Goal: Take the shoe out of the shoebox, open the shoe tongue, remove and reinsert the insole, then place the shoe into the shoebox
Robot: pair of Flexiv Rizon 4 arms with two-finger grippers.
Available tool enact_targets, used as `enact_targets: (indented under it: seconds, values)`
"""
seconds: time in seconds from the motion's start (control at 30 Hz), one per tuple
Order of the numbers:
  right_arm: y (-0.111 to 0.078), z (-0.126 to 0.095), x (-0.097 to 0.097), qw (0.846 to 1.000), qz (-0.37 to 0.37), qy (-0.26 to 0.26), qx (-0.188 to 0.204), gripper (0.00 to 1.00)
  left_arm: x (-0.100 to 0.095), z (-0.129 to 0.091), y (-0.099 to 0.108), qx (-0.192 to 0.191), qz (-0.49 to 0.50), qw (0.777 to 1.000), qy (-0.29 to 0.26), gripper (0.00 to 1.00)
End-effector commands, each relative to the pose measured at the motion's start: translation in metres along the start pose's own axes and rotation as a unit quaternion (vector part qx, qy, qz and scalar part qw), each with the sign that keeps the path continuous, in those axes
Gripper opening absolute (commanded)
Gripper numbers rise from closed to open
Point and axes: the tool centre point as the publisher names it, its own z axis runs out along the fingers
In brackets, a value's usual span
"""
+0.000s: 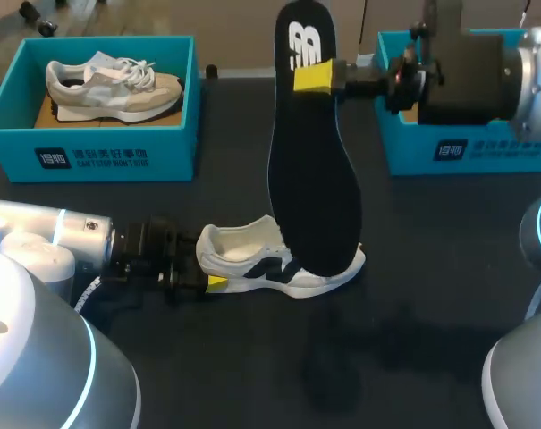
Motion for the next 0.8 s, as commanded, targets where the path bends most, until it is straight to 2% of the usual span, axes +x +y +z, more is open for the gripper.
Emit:
enact_targets:
  seconds: [0.03, 0.17, 0.43, 0.6, 0.8]
  values:
    - [-0.017, 0.002, 0.000, 1.000, 0.008, 0.013, -0.010, 0.00, 0.000, 0.001, 0.000, 0.000, 0.000, 1.000, -0.001, 0.00]
    - [-0.027, 0.006, 0.005, 0.999, 0.018, 0.029, -0.005, 0.00, 0.000, 0.001, 0.000, 0.000, 0.000, 1.000, -0.001, 0.00]
    - [-0.047, 0.004, 0.017, 1.000, 0.012, 0.018, -0.008, 0.00, 0.000, 0.001, 0.000, 0.000, 0.000, 1.000, -0.001, 0.00]
    - [-0.045, 0.000, 0.033, 0.999, -0.028, 0.013, -0.024, 0.00, 0.000, 0.001, 0.000, 0.000, 0.000, 1.000, -0.001, 0.00]
    - [-0.043, -0.001, 0.043, 0.999, -0.041, 0.012, -0.020, 0.00, 0.000, 0.001, 0.000, 0.000, 0.000, 1.000, -0.001, 0.00]
